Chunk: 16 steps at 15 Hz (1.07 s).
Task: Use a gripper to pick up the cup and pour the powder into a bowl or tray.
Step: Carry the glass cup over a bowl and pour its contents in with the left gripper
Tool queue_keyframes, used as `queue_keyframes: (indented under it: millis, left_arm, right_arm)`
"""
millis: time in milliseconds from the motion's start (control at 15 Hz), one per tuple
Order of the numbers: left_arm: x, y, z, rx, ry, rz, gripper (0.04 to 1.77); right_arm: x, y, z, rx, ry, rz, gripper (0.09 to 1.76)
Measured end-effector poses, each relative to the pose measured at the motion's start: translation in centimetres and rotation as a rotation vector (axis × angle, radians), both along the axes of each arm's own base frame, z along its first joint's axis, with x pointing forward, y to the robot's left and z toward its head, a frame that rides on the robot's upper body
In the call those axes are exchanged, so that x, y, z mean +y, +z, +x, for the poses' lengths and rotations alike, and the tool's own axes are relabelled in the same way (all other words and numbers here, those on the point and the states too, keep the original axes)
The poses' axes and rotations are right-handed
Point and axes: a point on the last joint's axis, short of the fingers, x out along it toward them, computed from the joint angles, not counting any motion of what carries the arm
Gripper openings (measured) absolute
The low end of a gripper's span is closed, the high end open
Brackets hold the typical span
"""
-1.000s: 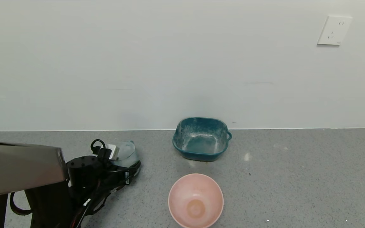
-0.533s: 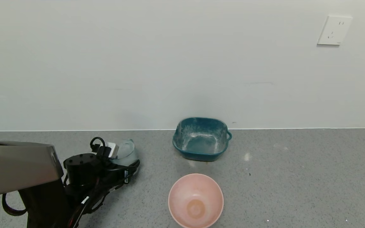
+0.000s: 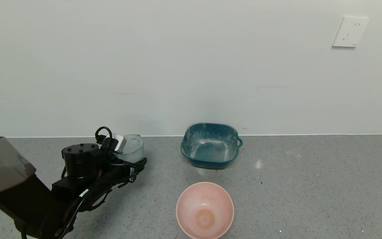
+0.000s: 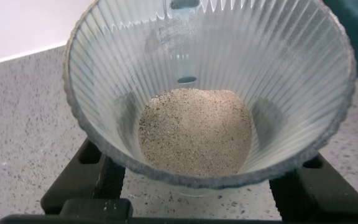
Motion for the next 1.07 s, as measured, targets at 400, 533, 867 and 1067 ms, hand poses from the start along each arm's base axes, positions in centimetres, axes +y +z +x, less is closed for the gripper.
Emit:
queue_keyframes:
  millis: [400,533,867,1067]
  left_arm:
    - [-2.9,3.2,-1.6,-0.053,-0.084,0.138,1.29]
    - [-3.9,4.0,-2.0,-0.067,-0.102,0.207,1.29]
    - [-6.4,5.5,-3.1,-0.065,-0.149,0.342,1.29]
    - [-7.9,6.1,-4.1,-0.071,-0.177,0.432,1.29]
  right_arm:
    - [0.0,0.0,0.0,0.000,0.000,0.000,1.71]
    - [0.0,0.0,0.0,0.000,0.000,0.000,1.71]
    - [0.0,0.0,0.0,0.000,0.000,0.000,1.71]
    - [0.0,0.0,0.0,0.000,0.000,0.000,1.71]
